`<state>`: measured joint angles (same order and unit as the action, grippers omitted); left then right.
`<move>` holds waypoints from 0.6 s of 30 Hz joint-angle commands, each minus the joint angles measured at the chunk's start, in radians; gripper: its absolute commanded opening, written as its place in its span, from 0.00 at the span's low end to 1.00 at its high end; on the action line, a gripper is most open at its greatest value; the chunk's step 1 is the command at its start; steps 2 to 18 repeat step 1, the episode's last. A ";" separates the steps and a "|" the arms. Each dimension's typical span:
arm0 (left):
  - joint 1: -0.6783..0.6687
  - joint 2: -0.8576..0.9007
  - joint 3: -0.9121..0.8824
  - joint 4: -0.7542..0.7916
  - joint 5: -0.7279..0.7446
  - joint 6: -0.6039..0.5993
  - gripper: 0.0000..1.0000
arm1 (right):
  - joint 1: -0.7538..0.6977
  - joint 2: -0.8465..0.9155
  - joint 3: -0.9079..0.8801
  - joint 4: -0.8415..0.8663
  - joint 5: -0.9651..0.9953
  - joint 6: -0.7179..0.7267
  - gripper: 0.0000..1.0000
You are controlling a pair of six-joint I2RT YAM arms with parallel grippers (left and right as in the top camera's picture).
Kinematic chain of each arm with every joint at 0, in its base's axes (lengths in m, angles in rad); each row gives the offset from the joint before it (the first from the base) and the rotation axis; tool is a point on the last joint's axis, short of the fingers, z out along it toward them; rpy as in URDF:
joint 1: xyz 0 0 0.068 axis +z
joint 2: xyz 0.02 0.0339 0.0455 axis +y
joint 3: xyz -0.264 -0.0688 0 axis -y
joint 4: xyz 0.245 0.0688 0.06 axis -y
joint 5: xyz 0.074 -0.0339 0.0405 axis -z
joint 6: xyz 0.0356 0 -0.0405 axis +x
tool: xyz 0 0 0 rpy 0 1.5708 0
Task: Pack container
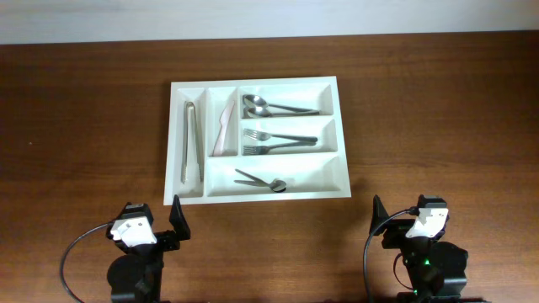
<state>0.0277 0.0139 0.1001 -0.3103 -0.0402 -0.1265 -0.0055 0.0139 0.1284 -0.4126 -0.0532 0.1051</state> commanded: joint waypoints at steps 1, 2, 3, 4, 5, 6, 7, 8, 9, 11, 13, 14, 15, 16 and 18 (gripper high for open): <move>0.006 -0.009 -0.005 0.000 0.011 0.016 0.99 | 0.007 -0.011 -0.009 0.002 -0.014 0.005 0.99; 0.006 -0.009 -0.005 0.000 0.011 0.016 0.99 | 0.007 -0.011 -0.009 0.002 -0.014 0.005 0.99; 0.006 -0.009 -0.005 0.000 0.011 0.016 0.99 | 0.007 -0.011 -0.009 0.002 -0.014 0.005 0.99; 0.006 -0.009 -0.005 0.000 0.011 0.016 0.99 | 0.007 -0.011 -0.009 0.002 -0.014 0.005 0.99; 0.006 -0.009 -0.005 0.000 0.011 0.016 0.99 | 0.007 -0.011 -0.009 0.002 -0.014 0.005 0.99; 0.006 -0.009 -0.005 0.000 0.011 0.016 0.99 | 0.007 -0.011 -0.009 0.002 -0.014 0.005 0.99; 0.006 -0.009 -0.005 0.000 0.011 0.016 0.99 | 0.007 -0.011 -0.009 0.002 -0.014 0.005 0.99; 0.006 -0.009 -0.005 0.000 0.011 0.016 0.99 | 0.007 -0.011 -0.009 0.002 -0.014 0.005 0.99; 0.006 -0.009 -0.005 0.000 0.011 0.016 0.99 | 0.007 -0.011 -0.009 0.002 -0.014 0.005 0.99; 0.006 -0.009 -0.005 0.000 0.011 0.016 0.99 | 0.007 -0.011 -0.009 0.002 -0.014 0.005 0.99; 0.006 -0.009 -0.005 0.000 0.011 0.016 0.99 | 0.007 -0.011 -0.009 0.002 -0.014 0.005 0.99; 0.006 -0.009 -0.005 0.000 0.011 0.016 0.99 | 0.007 -0.011 -0.009 0.002 -0.014 0.005 0.99; 0.006 -0.009 -0.005 0.000 0.011 0.016 0.99 | 0.007 -0.011 -0.009 0.002 -0.014 0.005 0.99; 0.006 -0.009 -0.005 0.000 0.011 0.016 0.99 | 0.007 -0.011 -0.009 0.002 -0.014 0.005 0.99; 0.006 -0.009 -0.005 0.000 0.011 0.016 0.99 | 0.007 -0.011 -0.009 0.002 -0.014 0.005 0.99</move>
